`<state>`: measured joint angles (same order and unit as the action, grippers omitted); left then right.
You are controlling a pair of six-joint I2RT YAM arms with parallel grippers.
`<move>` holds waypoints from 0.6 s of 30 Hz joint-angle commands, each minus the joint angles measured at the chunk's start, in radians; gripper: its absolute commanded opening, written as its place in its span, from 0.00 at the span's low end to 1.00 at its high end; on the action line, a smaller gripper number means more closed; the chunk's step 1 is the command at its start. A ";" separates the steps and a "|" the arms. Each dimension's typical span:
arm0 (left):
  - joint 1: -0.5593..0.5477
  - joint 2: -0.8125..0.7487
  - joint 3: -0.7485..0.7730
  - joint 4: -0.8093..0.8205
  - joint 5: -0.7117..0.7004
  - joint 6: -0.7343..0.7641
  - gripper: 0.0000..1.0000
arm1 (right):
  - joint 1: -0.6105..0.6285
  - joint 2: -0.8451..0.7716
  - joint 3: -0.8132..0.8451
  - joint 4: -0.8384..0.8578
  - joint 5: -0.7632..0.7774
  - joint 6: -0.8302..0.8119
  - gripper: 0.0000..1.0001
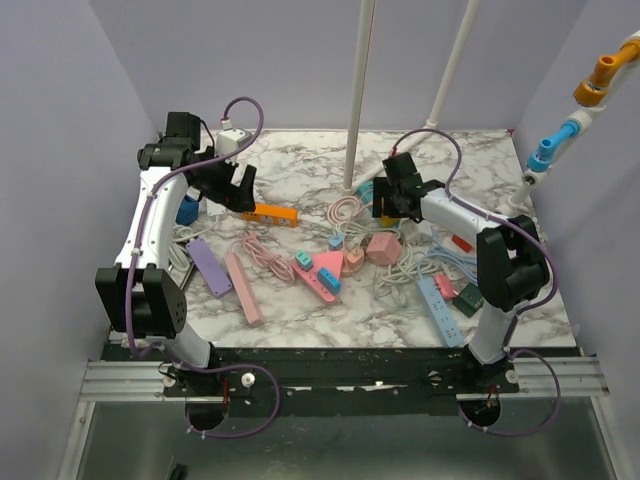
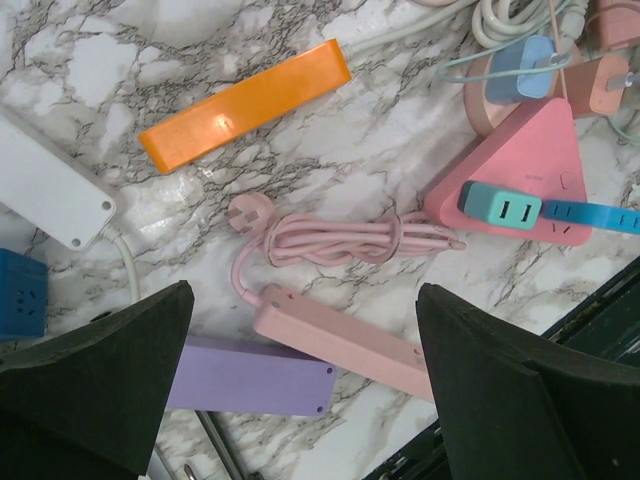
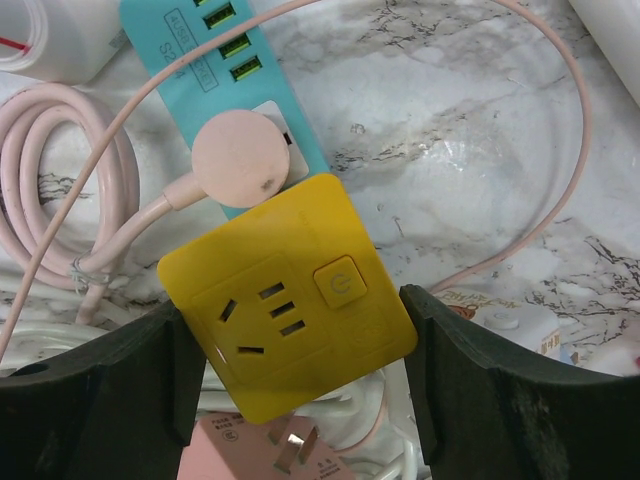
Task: Pull the plug off the socket
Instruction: Pick up the socket from the center of the board.
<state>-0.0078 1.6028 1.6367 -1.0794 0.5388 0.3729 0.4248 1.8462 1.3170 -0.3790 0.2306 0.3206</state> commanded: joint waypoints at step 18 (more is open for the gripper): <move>-0.190 0.051 -0.041 0.203 0.184 -0.202 0.99 | 0.219 -0.388 -0.087 0.126 -0.074 -0.127 0.40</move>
<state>-0.1745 1.6394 1.6253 -1.0084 0.6136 0.2939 0.5545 1.5730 1.2583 -0.4133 0.2420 0.2279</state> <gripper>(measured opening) 0.981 0.724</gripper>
